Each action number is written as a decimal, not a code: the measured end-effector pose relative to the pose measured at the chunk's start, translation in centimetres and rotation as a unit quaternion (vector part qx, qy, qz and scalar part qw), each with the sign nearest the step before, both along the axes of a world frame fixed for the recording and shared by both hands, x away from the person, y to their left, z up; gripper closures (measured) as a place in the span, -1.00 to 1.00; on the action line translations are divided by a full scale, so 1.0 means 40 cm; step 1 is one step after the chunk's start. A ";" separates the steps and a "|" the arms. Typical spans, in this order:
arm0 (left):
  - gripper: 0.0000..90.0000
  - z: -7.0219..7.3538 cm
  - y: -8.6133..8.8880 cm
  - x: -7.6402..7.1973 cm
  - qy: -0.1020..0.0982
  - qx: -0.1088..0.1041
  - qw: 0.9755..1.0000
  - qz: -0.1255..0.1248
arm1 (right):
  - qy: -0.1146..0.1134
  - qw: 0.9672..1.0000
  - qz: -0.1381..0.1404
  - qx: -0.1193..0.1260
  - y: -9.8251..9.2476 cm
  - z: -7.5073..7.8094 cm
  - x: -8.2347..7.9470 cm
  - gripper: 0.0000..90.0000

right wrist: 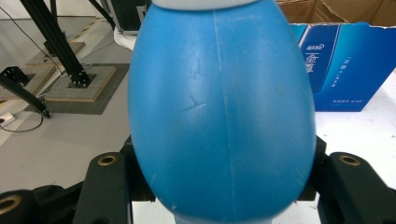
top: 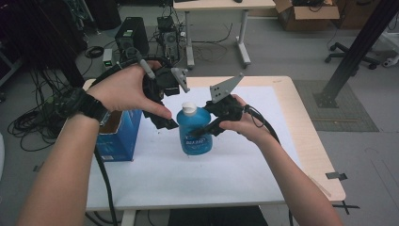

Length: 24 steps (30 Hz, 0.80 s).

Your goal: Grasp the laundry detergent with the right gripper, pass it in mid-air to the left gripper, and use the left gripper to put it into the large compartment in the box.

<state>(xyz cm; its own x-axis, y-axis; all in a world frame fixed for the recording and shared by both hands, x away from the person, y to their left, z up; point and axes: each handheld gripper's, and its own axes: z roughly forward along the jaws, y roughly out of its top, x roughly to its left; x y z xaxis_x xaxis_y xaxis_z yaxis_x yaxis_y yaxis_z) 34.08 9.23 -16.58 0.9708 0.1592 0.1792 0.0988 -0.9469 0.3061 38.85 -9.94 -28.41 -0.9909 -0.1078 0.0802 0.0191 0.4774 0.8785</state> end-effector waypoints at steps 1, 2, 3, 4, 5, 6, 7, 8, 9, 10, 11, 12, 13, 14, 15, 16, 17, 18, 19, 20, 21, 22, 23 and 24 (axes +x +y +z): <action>-0.89 -0.001 -0.003 0.000 0.001 0.001 1.000 -0.004 | 0.000 1.000 0.000 -0.001 0.003 0.001 -0.001 -0.06; -0.89 -0.002 -0.006 0.000 0.002 0.001 1.000 -0.006 | 0.000 1.000 0.001 -0.002 0.005 0.001 -0.002 -0.06; -0.89 -0.002 -0.006 0.000 0.002 0.001 1.000 -0.006 | 0.000 1.000 0.001 -0.002 0.005 0.001 -0.002 -0.06; -0.89 -0.004 -0.012 0.000 0.001 0.006 1.000 -0.010 | -0.001 1.000 0.002 -0.003 0.010 0.002 -0.003 -0.06; -0.89 -0.005 -0.015 0.000 0.001 0.008 1.000 -0.012 | -0.002 1.000 0.003 -0.004 0.012 0.002 -0.004 -0.06; -0.89 -0.005 -0.015 0.000 0.001 0.008 1.000 -0.012 | -0.002 1.000 0.003 -0.004 0.012 0.002 -0.004 -0.06; -0.89 -0.006 -0.018 0.000 0.002 0.008 1.000 -0.013 | -0.002 1.000 0.004 -0.003 0.014 0.002 -0.004 -0.06; -0.89 -0.008 -0.021 -0.001 0.003 0.009 1.000 -0.015 | -0.002 1.000 0.004 -0.002 0.016 0.001 -0.004 -0.06; -0.89 -0.009 -0.024 -0.001 0.003 0.009 1.000 -0.016 | -0.002 1.000 0.006 -0.003 0.018 0.001 -0.005 -0.06; -0.89 -0.011 -0.031 -0.002 0.006 0.010 1.000 -0.020 | -0.002 1.000 0.007 -0.002 0.022 0.000 -0.007 -0.06; -0.89 -0.011 -0.031 -0.002 0.006 0.010 1.000 -0.020 | -0.002 1.000 0.007 -0.002 0.022 0.000 -0.007 -0.06; -0.89 -0.015 -0.037 -0.002 0.009 0.012 1.000 -0.023 | -0.002 1.000 0.007 -0.003 0.026 0.000 -0.009 -0.06; -0.89 -0.015 -0.037 -0.002 0.009 0.012 1.000 -0.023 | -0.003 1.000 0.008 -0.002 0.027 0.000 -0.009 -0.06; -0.89 -0.018 -0.043 -0.002 0.011 0.015 1.000 -0.025 | -0.003 1.000 0.009 -0.002 0.028 -0.001 -0.010 -0.06; -0.89 -0.021 -0.046 -0.002 0.013 0.016 0.999 -0.026 | -0.002 1.000 0.008 -0.002 0.029 -0.001 -0.011 -0.06; -0.89 -0.021 -0.046 -0.002 0.013 0.016 0.999 -0.026 | -0.002 1.000 0.008 -0.002 0.029 -0.001 -0.011 -0.06; -0.89 -0.024 -0.051 -0.001 0.014 0.018 0.999 -0.028 | -0.004 1.000 0.009 -0.003 0.030 -0.001 -0.013 -0.06; -0.89 -0.026 -0.053 0.000 0.014 0.020 0.999 -0.029 | -0.004 1.000 0.009 -0.003 0.030 -0.001 -0.014 -0.06; -0.89 -0.026 -0.053 0.000 0.014 0.020 0.999 -0.029 | -0.004 1.000 0.009 -0.003 0.030 -0.001 -0.014 -0.06; -0.89 -0.028 -0.054 0.000 0.015 0.019 0.999 -0.029 | -0.004 1.000 0.010 -0.003 0.031 -0.001 -0.014 -0.06; -0.89 -0.031 -0.058 0.001 0.018 0.020 0.999 -0.029 | -0.002 1.000 0.011 -0.003 0.030 -0.001 -0.015 -0.06; -0.89 -0.032 -0.059 0.001 0.019 0.021 0.999 -0.029 | -0.003 1.000 0.011 -0.002 0.030 -0.002 -0.015 -0.06; -0.89 -0.034 -0.061 0.001 0.020 0.022 0.999 -0.029 | -0.004 1.000 0.011 -0.002 0.030 -0.002 -0.016 -0.06; -0.89 -0.036 -0.063 0.001 0.022 0.022 0.999 -0.030 | -0.004 1.000 0.012 -0.002 0.031 -0.002 -0.017 -0.06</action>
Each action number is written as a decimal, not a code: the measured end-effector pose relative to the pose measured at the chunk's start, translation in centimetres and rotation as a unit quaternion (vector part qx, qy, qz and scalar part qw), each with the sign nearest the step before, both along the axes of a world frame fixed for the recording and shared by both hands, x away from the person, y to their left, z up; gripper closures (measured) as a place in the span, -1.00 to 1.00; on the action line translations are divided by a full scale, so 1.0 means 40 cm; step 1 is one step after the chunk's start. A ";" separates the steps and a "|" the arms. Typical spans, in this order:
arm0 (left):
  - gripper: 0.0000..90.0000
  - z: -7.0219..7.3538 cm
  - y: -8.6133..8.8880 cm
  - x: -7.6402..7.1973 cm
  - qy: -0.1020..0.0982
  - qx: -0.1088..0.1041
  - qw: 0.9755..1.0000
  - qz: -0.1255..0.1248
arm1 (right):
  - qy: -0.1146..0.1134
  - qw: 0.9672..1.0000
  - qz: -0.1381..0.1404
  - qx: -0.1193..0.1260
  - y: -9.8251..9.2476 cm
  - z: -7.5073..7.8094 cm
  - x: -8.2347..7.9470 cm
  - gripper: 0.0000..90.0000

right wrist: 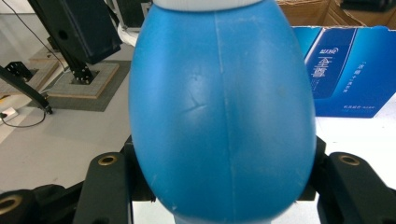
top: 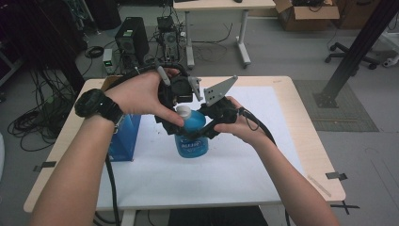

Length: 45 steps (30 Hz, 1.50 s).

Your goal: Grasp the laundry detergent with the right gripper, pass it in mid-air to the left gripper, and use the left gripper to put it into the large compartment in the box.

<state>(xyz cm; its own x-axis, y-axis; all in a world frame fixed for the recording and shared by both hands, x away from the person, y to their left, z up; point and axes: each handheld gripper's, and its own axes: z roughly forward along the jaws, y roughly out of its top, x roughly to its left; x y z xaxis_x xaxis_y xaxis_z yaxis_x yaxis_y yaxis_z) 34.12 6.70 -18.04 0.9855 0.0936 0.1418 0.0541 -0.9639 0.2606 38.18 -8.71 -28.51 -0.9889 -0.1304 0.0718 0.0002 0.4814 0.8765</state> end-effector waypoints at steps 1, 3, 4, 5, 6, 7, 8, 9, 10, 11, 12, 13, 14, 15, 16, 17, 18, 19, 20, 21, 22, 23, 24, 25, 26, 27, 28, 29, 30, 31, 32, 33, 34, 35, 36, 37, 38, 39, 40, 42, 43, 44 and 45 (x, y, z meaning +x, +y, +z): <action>-0.89 -0.002 -0.002 0.000 0.001 0.001 1.000 -0.001 | 0.000 1.000 0.000 -0.001 0.000 0.000 -0.001 -0.06; -0.89 -0.008 -0.005 0.000 0.003 0.001 1.000 0.000 | 0.000 1.000 0.001 -0.002 0.000 -0.001 -0.002 -0.06; -0.89 -0.010 -0.006 0.001 0.005 0.003 1.000 0.000 | 0.001 1.000 0.000 -0.003 0.000 -0.001 -0.003 -0.06; -0.89 -0.012 -0.007 0.002 0.006 0.006 1.000 0.000 | 0.001 1.000 0.000 -0.003 0.001 -0.002 -0.004 -0.06; -0.89 -0.015 -0.008 0.002 0.007 0.006 1.000 0.003 | 0.000 1.000 0.000 -0.003 0.001 -0.002 -0.005 -0.06; -0.89 -0.017 -0.009 0.002 0.009 0.007 1.000 0.003 | -0.001 1.000 0.001 -0.002 0.001 -0.002 -0.005 -0.06; -0.89 -0.019 -0.009 0.003 0.010 0.007 1.000 0.004 | -0.003 1.000 0.001 -0.002 0.001 -0.001 -0.005 -0.06; -0.89 -0.021 -0.010 0.004 0.011 0.008 1.000 0.004 | -0.003 1.000 0.002 -0.002 0.001 -0.001 -0.006 -0.06; -0.88 -0.022 -0.010 0.004 0.012 0.008 1.000 0.004 | -0.004 1.000 0.002 -0.002 0.000 -0.001 -0.007 -0.06; -0.88 -0.024 -0.010 0.005 0.012 0.006 1.000 0.005 | -0.003 1.000 0.003 -0.002 0.000 0.000 -0.008 -0.06; -0.88 -0.025 -0.010 0.006 0.013 0.007 1.000 0.006 | -0.004 1.000 0.003 -0.002 0.000 0.000 -0.008 -0.06; -0.88 -0.026 -0.010 0.006 0.013 0.007 1.000 0.007 | -0.005 1.000 0.003 -0.002 0.000 0.000 -0.009 -0.06; -0.88 -0.027 -0.010 0.007 0.014 0.006 1.000 0.007 | -0.006 1.000 0.003 -0.002 0.000 0.000 -0.009 -0.06; -0.88 -0.028 -0.009 0.007 0.014 0.005 1.000 0.007 | -0.006 1.000 0.003 -0.001 -0.001 0.001 -0.010 -0.06; -0.87 -0.028 -0.009 0.007 0.014 0.005 1.000 0.008 | -0.005 1.000 0.003 -0.001 -0.001 0.000 -0.010 -0.06; -0.86 -0.028 -0.009 0.007 0.014 0.005 1.000 0.008 | -0.005 1.000 0.003 -0.001 -0.001 0.000 -0.010 -0.05; -0.85 -0.028 -0.009 0.007 0.015 0.005 1.000 0.008 | -0.006 1.000 0.003 -0.001 -0.002 0.000 -0.009 -0.06; -0.85 -0.029 -0.009 0.006 0.017 0.002 1.000 0.010 | -0.005 1.000 0.002 0.000 -0.002 -0.001 -0.009 -0.05; -0.83 -0.029 -0.009 0.006 0.017 0.001 1.000 0.010 | -0.006 1.000 0.002 0.000 -0.003 -0.001 -0.009 -0.05; -0.82 -0.029 -0.009 0.006 0.017 0.001 1.000 0.010 | -0.006 1.000 0.002 0.000 -0.003 -0.001 -0.009 -0.05; -0.80 -0.028 -0.009 0.006 0.016 -0.001 1.000 0.010 | -0.005 1.000 0.002 0.000 -0.003 -0.003 -0.009 -0.05; -0.80 -0.027 -0.008 0.006 0.016 0.000 1.000 0.011 | -0.005 1.000 0.002 -0.001 -0.003 -0.003 -0.009 -0.05; -0.79 -0.027 -0.008 0.006 0.016 0.000 1.000 0.011 | -0.005 1.000 0.002 -0.002 -0.002 -0.004 -0.010 -0.05; -0.78 -0.027 -0.008 0.006 0.016 0.000 1.000 0.011 | -0.005 1.000 0.002 -0.002 -0.002 -0.004 -0.010 -0.05; -0.78 -0.027 -0.009 0.006 0.017 0.000 1.000 0.012 | -0.007 1.000 0.002 -0.003 -0.002 -0.004 -0.010 -0.05; -0.77 -0.028 -0.009 0.006 0.017 -0.001 1.000 0.012 | -0.006 1.000 0.002 -0.003 -0.001 -0.004 -0.011 -0.05; -0.76 -0.028 -0.009 0.006 0.017 -0.001 1.000 0.012 | -0.006 1.000 0.002 -0.002 -0.001 -0.004 -0.011 -0.05; -0.75 -0.029 -0.009 0.006 0.018 -0.001 1.000 0.012 | -0.006 1.000 0.002 -0.002 -0.001 -0.004 -0.011 -0.05; -0.75 -0.029 -0.009 0.006 0.018 -0.001 1.000 0.012 | -0.006 1.000 0.002 -0.002 -0.001 -0.004 -0.011 -0.05; -0.73 -0.028 -0.010 0.006 0.019 0.001 1.000 0.011 | -0.006 1.000 0.002 -0.003 -0.001 -0.003 -0.012 -0.05; -0.73 -0.029 -0.009 0.005 0.019 -0.001 1.000 0.012 | -0.006 1.000 0.002 -0.002 -0.002 -0.003 -0.012 -0.05; -0.71 -0.029 -0.009 0.005 0.019 -0.002 1.000 0.012 | -0.006 1.000 0.002 -0.003 -0.002 -0.003 -0.012 -0.05; -0.71 -0.028 -0.009 0.006 0.018 -0.002 1.000 0.013 | -0.006 1.000 0.001 -0.002 -0.002 -0.003 -0.012 -0.05; -0.71 -0.028 -0.009 0.006 0.018 -0.002 1.000 0.013 | -0.006 1.000 0.001 -0.002 -0.002 -0.003 -0.012 -0.05; -0.71 -0.028 -0.009 0.006 0.018 -0.002 1.000 0.013 | -0.006 1.000 0.001 -0.002 -0.002 -0.003 -0.012 -0.05; -0.67 -0.027 -0.009 0.006 0.019 -0.002 1.000 0.012 | -0.007 1.000 0.000 -0.003 -0.002 -0.004 -0.012 -0.05; -0.67 -0.028 -0.010 0.005 0.020 -0.002 1.000 0.013 | -0.007 1.000 0.001 -0.003 -0.002 -0.003 -0.013 -0.05; -0.65 -0.028 -0.010 0.005 0.020 -0.002 1.000 0.013 | -0.007 1.000 0.001 -0.003 -0.002 -0.003 -0.013 -0.05; -0.64 -0.028 -0.010 0.005 0.020 -0.002 1.000 0.013 | -0.006 1.000 0.001 -0.003 -0.002 -0.003 -0.014 -0.05; -0.62 -0.028 -0.011 0.006 0.021 -0.002 1.000 0.012 | -0.007 1.000 0.002 -0.002 -0.001 -0.003 -0.014 -0.05; -0.62 -0.028 -0.011 0.005 0.020 -0.001 1.000 0.012 | -0.007 1.000 0.001 -0.002 -0.001 -0.003 -0.015 -0.05; -0.61 -0.027 -0.011 0.006 0.021 0.000 1.000 0.012 | -0.007 1.000 0.001 -0.003 -0.001 -0.003 -0.015 -0.05; -0.59 -0.027 -0.011 0.006 0.021 0.000 1.000 0.012 | -0.007 1.000 0.001 -0.002 0.000 -0.004 -0.015 -0.05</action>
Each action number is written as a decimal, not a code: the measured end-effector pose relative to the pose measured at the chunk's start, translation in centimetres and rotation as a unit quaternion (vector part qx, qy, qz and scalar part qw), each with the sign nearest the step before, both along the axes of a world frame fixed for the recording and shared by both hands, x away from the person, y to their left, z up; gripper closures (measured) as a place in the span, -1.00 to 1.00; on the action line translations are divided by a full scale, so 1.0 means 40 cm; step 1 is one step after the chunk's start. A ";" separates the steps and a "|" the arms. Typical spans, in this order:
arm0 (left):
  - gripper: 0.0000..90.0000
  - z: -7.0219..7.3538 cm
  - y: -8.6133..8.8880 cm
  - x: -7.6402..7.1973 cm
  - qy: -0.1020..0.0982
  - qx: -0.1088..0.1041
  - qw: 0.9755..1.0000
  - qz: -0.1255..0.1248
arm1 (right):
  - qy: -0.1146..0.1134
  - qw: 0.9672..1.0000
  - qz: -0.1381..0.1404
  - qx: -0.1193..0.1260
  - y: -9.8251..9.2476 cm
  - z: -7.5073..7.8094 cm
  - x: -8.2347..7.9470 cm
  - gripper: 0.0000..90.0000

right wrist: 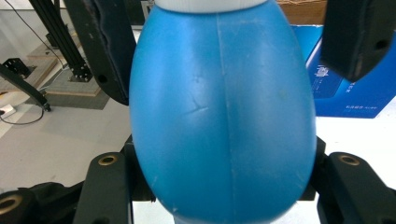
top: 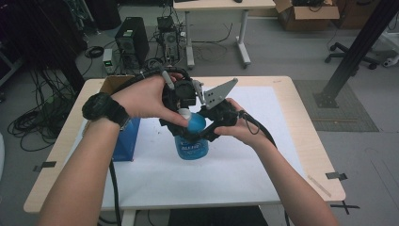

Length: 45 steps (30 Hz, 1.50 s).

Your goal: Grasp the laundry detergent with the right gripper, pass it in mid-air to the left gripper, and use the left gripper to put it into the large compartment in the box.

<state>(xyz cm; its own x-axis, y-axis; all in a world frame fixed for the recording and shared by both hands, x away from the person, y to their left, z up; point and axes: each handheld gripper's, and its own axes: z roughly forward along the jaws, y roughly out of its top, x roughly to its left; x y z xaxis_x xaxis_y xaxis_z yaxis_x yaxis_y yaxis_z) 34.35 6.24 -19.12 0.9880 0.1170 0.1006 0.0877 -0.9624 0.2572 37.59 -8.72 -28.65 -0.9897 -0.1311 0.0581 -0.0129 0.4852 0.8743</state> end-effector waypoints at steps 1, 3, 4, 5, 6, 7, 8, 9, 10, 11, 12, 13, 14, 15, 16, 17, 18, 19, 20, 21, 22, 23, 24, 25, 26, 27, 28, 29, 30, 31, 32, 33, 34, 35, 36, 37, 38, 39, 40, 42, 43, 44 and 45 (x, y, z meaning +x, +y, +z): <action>-0.59 0.000 0.000 0.000 0.001 0.000 1.000 0.000 | 0.000 1.000 0.000 0.000 0.000 0.000 0.000 -0.05; -0.53 0.000 0.000 0.000 0.002 0.002 1.000 0.001 | 0.001 1.000 0.000 0.000 0.000 -0.001 0.001 -0.05; -0.52 0.000 0.000 -0.001 0.003 0.002 1.000 0.001 | 0.001 1.000 0.000 -0.001 0.000 -0.002 0.000 -0.05; -0.51 0.000 -0.001 -0.001 0.002 0.002 1.000 0.002 | 0.000 1.000 -0.001 -0.001 0.000 -0.002 0.000 -0.05; -0.50 -0.001 -0.001 -0.001 0.002 0.002 1.000 0.003 | 0.001 1.000 -0.001 -0.001 0.000 -0.002 0.000 -0.05; -0.48 -0.001 -0.001 0.000 0.001 0.002 1.000 0.004 | 0.001 1.000 0.000 -0.001 0.001 -0.002 0.000 -0.05; -0.48 -0.001 -0.001 0.000 0.001 0.002 1.000 0.004 | 0.001 1.000 0.000 -0.001 0.001 -0.002 0.000 -0.05; -0.47 -0.002 -0.002 -0.001 0.001 0.003 1.000 0.003 | 0.002 1.000 0.000 -0.001 0.001 -0.001 -0.001 -0.05; -0.46 -0.002 -0.002 -0.001 0.001 0.003 1.000 0.003 | 0.002 1.000 0.000 -0.001 0.001 -0.001 -0.001 -0.05; -0.46 -0.002 -0.003 -0.001 0.000 0.004 1.000 0.003 | 0.001 1.000 0.000 0.000 0.001 -0.001 -0.001 -0.05; -0.45 -0.002 -0.005 -0.002 -0.001 0.005 1.000 0.004 | 0.001 1.000 -0.001 0.000 0.001 -0.001 -0.001 -0.05; -0.44 -0.002 -0.005 -0.002 -0.001 0.005 1.000 0.004 | 0.002 1.000 0.000 0.000 0.001 -0.001 -0.002 -0.05; -0.43 -0.001 -0.006 -0.002 -0.002 0.004 1.000 0.004 | 0.001 1.000 0.000 -0.001 0.001 -0.001 -0.002 -0.05; -0.42 0.000 -0.006 -0.002 -0.002 0.004 1.000 0.004 | 0.001 1.000 0.000 -0.001 0.002 -0.001 -0.002 -0.05; -0.40 0.001 -0.006 -0.002 -0.002 0.005 1.000 0.004 | 0.001 1.000 0.000 -0.001 0.002 -0.001 -0.002 -0.05; -0.39 0.001 -0.006 -0.002 -0.001 0.005 1.000 0.005 | 0.002 1.000 -0.001 -0.001 0.002 -0.002 -0.002 -0.05; -0.38 0.001 -0.006 -0.002 -0.001 0.005 1.000 0.005 | 0.002 1.000 -0.001 -0.001 0.001 -0.002 -0.002 -0.05; -0.36 0.001 -0.007 -0.002 -0.001 0.006 1.000 0.004 | 0.002 1.000 -0.002 -0.002 0.001 -0.003 -0.002 -0.05; -0.35 0.000 -0.007 -0.002 -0.002 0.006 1.000 0.005 | 0.002 1.000 -0.002 -0.002 0.001 -0.003 -0.001 -0.05; -0.34 0.001 -0.007 -0.002 0.000 0.007 1.000 0.006 | 0.002 1.000 -0.002 -0.002 0.001 -0.003 -0.001 -0.05; -0.31 0.000 -0.007 -0.002 0.001 0.006 1.000 0.006 | 0.002 1.000 -0.004 -0.002 0.000 -0.004 0.000 -0.05; -0.29 0.000 -0.007 -0.002 0.000 0.006 1.000 0.006 | 0.003 1.000 -0.005 -0.002 0.000 -0.004 0.000 -0.05; -0.28 0.000 -0.007 -0.002 0.000 0.006 1.000 0.007 | 0.005 1.000 -0.006 -0.002 -0.001 -0.006 0.001 -0.05; -0.26 -0.001 -0.008 -0.002 0.001 0.005 1.000 0.006 | 0.005 1.000 -0.006 -0.001 -0.001 -0.007 0.002 -0.05; -0.24 -0.002 -0.008 -0.003 0.001 0.004 1.000 0.006 | 0.006 1.000 -0.007 -0.002 -0.001 -0.007 0.002 -0.05; -0.22 -0.003 -0.008 -0.003 0.002 0.004 1.000 0.007 | 0.005 1.000 -0.008 -0.003 -0.002 -0.007 0.002 -0.05; -0.21 -0.003 -0.009 -0.003 0.001 0.005 1.000 0.007 | 0.005 1.000 -0.009 -0.004 -0.002 -0.008 0.002 -0.05; -0.19 -0.003 -0.009 -0.003 0.002 0.005 1.000 0.007 | 0.005 1.000 -0.010 -0.005 -0.002 -0.009 0.003 -0.05; -0.19 -0.003 -0.009 -0.003 0.002 0.005 1.000 0.007 | 0.005 1.000 -0.010 -0.005 -0.002 -0.009 0.003 -0.05; -0.17 -0.003 -0.010 -0.003 0.001 0.006 1.000 0.006 | 0.006 1.000 -0.011 -0.006 -0.002 -0.009 0.003 -0.05; -0.17 -0.003 -0.010 -0.003 0.000 0.007 1.000 0.006 | 0.006 1.000 -0.012 -0.007 -0.003 -0.009 0.003 -0.05; -0.17 -0.003 -0.011 -0.003 0.000 0.007 1.000 0.006 | 0.005 1.000 -0.012 -0.007 -0.003 -0.009 0.003 -0.05; -0.17 -0.003 -0.011 -0.002 0.001 0.008 1.000 0.007 | 0.005 1.000 -0.012 -0.007 -0.002 -0.009 0.004 -0.05; -0.17 -0.003 -0.011 -0.002 0.001 0.008 1.000 0.007 | 0.005 1.000 -0.013 -0.008 -0.002 -0.009 0.004 -0.05; -0.17 -0.003 -0.012 -0.002 0.002 0.009 1.000 0.008 | 0.006 1.000 -0.012 -0.009 -0.002 -0.009 0.004 -0.05; -0.17 -0.003 -0.012 -0.002 0.002 0.010 1.000 0.008 | 0.005 1.000 -0.012 -0.010 -0.001 -0.009 0.004 -0.05; -0.16 -0.003 -0.012 -0.002 0.002 0.010 1.000 0.008 | 0.005 1.000 -0.012 -0.010 -0.001 -0.009 0.004 -0.05; -0.16 -0.002 -0.012 -0.002 0.001 0.011 1.000 0.009 | 0.007 1.000 -0.013 -0.012 0.000 -0.008 0.004 -0.06; -0.16 -0.002 -0.012 -0.003 0.001 0.012 1.000 0.010 | 0.007 1.000 -0.013 -0.013 0.000 -0.007 0.004 -0.06; -0.16 0.000 -0.012 -0.001 0.002 0.014 1.000 0.012 | 0.008 1.000 -0.013 -0.017 0.002 -0.005 0.005 -0.06; -0.16 0.002 -0.012 -0.001 0.003 0.014 1.000 0.012 | 0.009 1.000 -0.013 -0.016 0.002 -0.004 0.005 -0.06; -0.16 0.003 -0.012 -0.001 0.004 0.014 1.000 0.014 | 0.010 1.000 -0.012 -0.015 0.002 -0.004 0.006 -0.06; -0.16 0.004 -0.013 0.000 0.006 0.014 1.000 0.016 | 0.011 1.000 -0.011 -0.015 0.002 -0.003 0.006 -0.06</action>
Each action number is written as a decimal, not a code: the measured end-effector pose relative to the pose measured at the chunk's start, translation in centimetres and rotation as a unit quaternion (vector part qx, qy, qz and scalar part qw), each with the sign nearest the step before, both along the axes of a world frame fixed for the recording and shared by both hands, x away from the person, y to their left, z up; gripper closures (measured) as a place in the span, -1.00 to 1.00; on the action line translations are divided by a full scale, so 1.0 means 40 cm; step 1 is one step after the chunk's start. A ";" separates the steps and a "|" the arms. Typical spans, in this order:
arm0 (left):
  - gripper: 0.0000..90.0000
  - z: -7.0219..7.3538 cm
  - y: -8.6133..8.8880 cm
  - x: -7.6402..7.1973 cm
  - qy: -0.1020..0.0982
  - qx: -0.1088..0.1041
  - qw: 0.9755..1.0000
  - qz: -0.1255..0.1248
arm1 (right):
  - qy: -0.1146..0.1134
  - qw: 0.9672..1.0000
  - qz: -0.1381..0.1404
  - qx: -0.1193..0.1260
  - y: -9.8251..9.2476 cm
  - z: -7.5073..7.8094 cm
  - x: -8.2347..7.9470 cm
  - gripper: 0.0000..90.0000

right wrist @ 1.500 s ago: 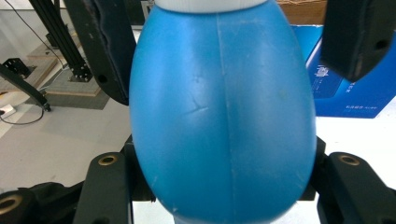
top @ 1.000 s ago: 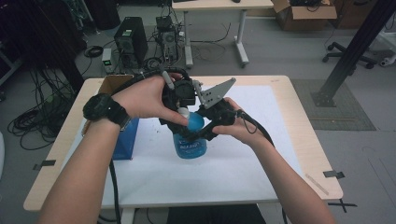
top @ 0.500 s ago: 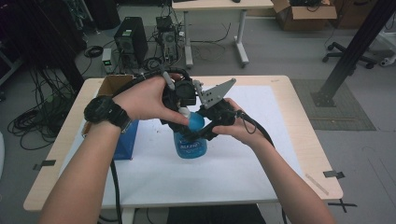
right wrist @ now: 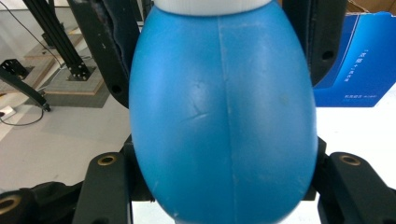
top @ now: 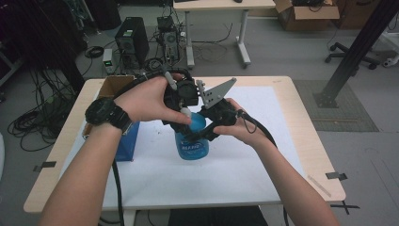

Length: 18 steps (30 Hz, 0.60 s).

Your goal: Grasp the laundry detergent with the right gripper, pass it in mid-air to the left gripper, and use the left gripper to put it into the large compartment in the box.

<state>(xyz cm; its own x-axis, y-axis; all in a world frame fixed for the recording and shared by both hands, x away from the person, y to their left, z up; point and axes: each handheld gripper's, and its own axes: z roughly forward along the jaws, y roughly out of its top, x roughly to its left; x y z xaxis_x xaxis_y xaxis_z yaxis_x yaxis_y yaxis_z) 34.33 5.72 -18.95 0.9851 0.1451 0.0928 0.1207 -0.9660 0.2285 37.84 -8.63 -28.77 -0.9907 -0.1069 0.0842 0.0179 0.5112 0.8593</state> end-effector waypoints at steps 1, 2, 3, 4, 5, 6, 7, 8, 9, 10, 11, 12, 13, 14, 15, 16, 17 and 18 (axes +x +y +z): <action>-0.16 0.000 0.000 0.000 0.000 0.000 1.000 0.000 | 0.000 1.000 0.000 0.000 0.000 0.000 0.000 -0.06; -0.16 0.003 -0.001 0.001 0.004 0.004 1.000 0.001 | 0.003 1.000 0.002 -0.001 0.001 0.002 0.001 -0.07; -0.16 0.005 -0.002 0.001 0.007 0.005 1.000 0.003 | 0.004 1.000 0.004 -0.001 0.002 0.003 0.001 -0.07; -0.15 0.005 -0.002 0.001 0.007 0.005 1.000 0.003 | 0.004 1.000 0.005 -0.001 0.003 0.003 0.000 -0.09; -0.15 0.008 -0.004 0.002 0.010 0.009 1.000 0.006 | 0.004 1.000 0.005 -0.001 0.003 0.003 0.000 -0.09; -0.15 0.013 -0.003 0.007 0.015 0.009 1.000 0.012 | 0.006 1.000 0.010 -0.007 0.006 0.005 -0.001 -0.29; -0.15 0.016 -0.002 0.008 0.016 0.011 1.000 0.014 | 0.003 1.000 0.010 -0.014 0.007 0.005 -0.003 -0.39; -0.15 0.016 -0.002 0.008 0.016 0.011 1.000 0.014 | 0.000 1.000 0.006 -0.020 0.008 0.006 -0.005 -0.45; -0.15 0.024 0.001 0.011 0.017 0.014 1.000 0.018 | 0.001 1.000 0.005 -0.024 0.009 0.005 -0.006 -0.52; -0.15 0.027 0.003 0.012 0.017 0.015 1.000 0.020 | -0.001 1.000 0.005 -0.028 0.008 0.004 -0.005 -0.57; -0.15 0.032 0.006 0.014 0.018 0.016 0.999 0.024 | -0.004 1.000 0.001 -0.030 0.006 0.004 -0.006 -0.59; -0.15 0.036 0.008 0.016 0.019 0.019 0.999 0.026 | -0.009 0.999 -0.004 -0.031 0.001 0.004 -0.005 -0.65; -0.15 0.036 0.008 0.016 0.019 0.019 0.999 0.026 | -0.009 0.999 -0.004 -0.031 0.001 0.004 -0.005 -0.65; -0.15 0.044 0.014 0.018 0.021 0.020 0.999 0.032 | -0.007 0.999 -0.007 -0.032 -0.002 0.004 -0.004 -0.69; -0.15 0.053 0.022 0.021 0.024 0.021 0.999 0.040 | -0.005 0.999 -0.013 -0.043 -0.014 0.004 0.003 -0.76; -0.15 0.059 0.027 0.023 0.026 0.022 0.998 0.044 | -0.005 0.998 -0.018 -0.053 -0.020 0.003 0.006 -0.76; -0.15 0.065 0.033 0.025 0.029 0.023 0.998 0.049 | -0.007 0.998 -0.020 -0.061 -0.027 0.001 0.010 -0.77; -0.15 0.065 0.033 0.025 0.029 0.023 0.998 0.049 | -0.007 0.997 -0.023 -0.071 -0.035 0.000 0.013 -0.78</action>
